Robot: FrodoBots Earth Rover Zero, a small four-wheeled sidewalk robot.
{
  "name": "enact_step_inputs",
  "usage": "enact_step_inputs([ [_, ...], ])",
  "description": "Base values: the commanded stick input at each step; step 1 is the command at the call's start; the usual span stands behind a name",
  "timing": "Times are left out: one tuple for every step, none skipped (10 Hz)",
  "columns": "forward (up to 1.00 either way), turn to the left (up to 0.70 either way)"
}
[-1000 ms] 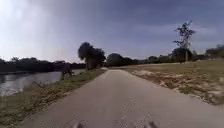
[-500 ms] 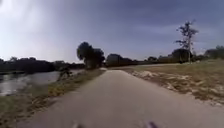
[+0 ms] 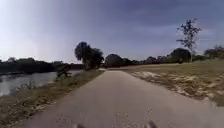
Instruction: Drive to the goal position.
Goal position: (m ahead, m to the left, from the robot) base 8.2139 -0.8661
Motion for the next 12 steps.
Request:
enact_step_inputs([
  [1.00,0.00],
  [1.00,0.00],
  [1.00,0.00],
  [1.00,0.00],
  [1.00,0.00],
  [1.00,0.00],
  [1.00,0.00],
  [1.00,0.00],
  [1.00,0.00],
  [1.00,0.00],
  [1.00,0.00],
  [1.00,0.00],
])
